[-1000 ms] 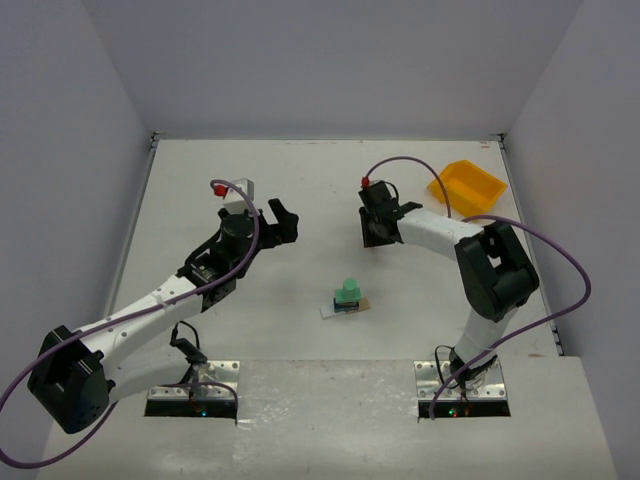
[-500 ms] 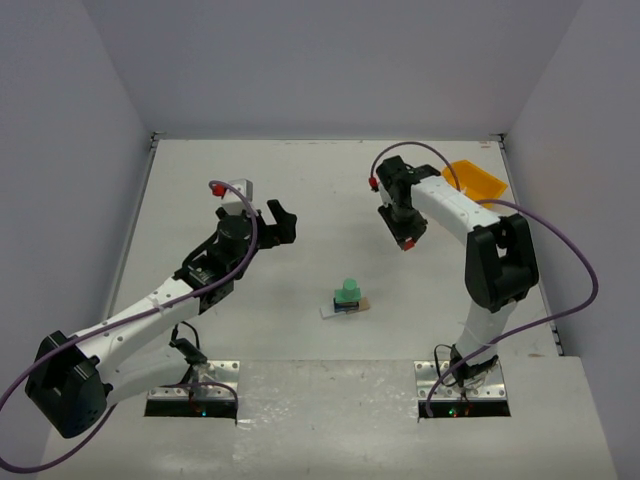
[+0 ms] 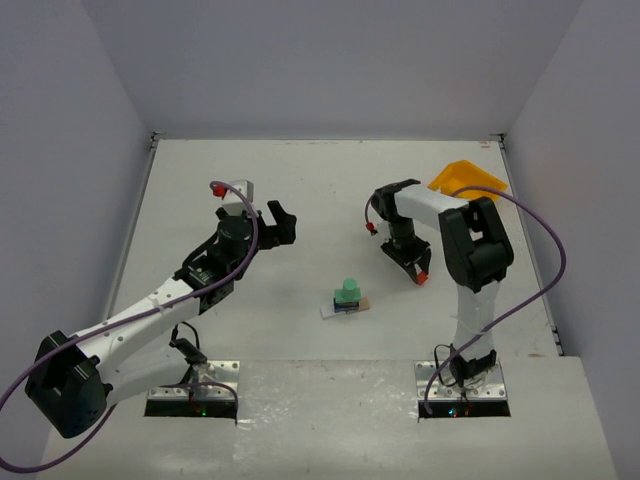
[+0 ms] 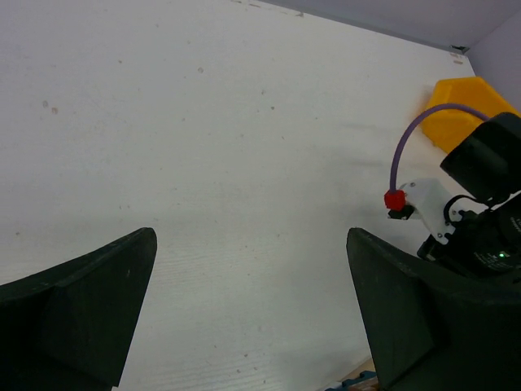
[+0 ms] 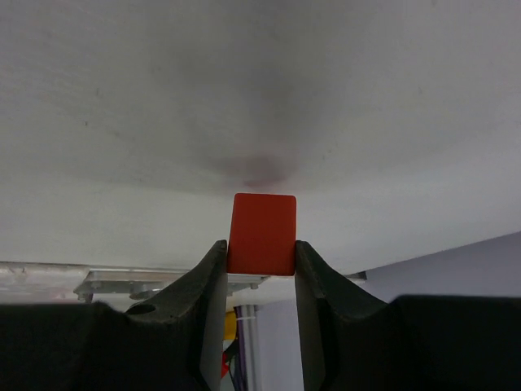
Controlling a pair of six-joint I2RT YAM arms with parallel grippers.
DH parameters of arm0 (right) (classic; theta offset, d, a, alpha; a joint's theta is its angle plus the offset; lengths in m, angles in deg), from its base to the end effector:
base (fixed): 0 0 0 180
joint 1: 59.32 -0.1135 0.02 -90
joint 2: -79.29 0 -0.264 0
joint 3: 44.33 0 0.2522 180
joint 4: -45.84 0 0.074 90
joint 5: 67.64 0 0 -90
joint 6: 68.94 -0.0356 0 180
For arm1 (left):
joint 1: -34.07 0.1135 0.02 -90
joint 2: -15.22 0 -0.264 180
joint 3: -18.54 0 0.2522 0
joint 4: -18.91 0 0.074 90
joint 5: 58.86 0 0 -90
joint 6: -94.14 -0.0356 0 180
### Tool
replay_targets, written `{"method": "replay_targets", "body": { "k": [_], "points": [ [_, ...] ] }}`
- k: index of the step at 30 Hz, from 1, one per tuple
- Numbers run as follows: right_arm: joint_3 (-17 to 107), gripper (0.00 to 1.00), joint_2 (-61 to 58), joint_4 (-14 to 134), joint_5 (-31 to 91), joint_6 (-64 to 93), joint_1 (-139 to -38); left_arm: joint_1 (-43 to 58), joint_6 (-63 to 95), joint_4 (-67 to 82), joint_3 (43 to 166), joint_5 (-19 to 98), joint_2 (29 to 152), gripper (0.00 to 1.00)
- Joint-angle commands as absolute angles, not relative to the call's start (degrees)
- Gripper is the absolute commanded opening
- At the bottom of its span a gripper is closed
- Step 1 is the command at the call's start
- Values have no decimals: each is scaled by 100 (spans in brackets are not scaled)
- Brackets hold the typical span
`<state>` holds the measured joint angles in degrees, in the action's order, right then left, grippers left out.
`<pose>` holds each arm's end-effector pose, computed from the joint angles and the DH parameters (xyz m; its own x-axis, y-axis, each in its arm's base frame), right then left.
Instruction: Build the wood block tower
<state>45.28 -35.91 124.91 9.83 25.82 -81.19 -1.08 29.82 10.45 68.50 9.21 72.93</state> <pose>0.3113 0.1166 0.1382 -0.8603 -0.4326 0.2696 -0.4877 0.8525 -0.1882 0.1971 -0.1225 0.2728 -0.3101 -0.2733 -0.9106 0.1181 0.9393 -0.3222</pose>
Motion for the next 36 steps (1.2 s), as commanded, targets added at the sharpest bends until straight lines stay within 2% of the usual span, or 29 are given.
{"method": "replay_targets", "body": {
  "k": [1, 7, 23, 25, 28, 33, 36],
  "points": [
    [4981, 15, -3993, 12601, 1045, 2745, -8094, -91, 2878, 1269, 6843, 832, 7181, 100],
    [5213, 25, -4296, 12360, 1041, 2730, -8094, -91, 2857, 1270, 6869, 803, 7252, 100],
    [4769, 32, -3861, 10452, 839, 1596, -8090, -91, 2831, 1253, 6904, 785, 7340, 100],
    [4601, 45, -3777, 10251, 857, 1467, -8094, -98, 2831, 1253, 6912, 783, 7340, 100],
    [4289, 47, -3530, 9888, 883, 1331, -8094, -99, 2831, 1253, 6896, 750, 7323, 100],
    [3764, 71, -2934, 9361, 795, 1110, -8094, -97, 2822, 1250, 6878, 691, 7314, 100],
    [3564, 79, -2700, 9163, 798, 1054, -8088, -91, 2822, 1250, 6878, 682, 7314, 100]
  ]
}}
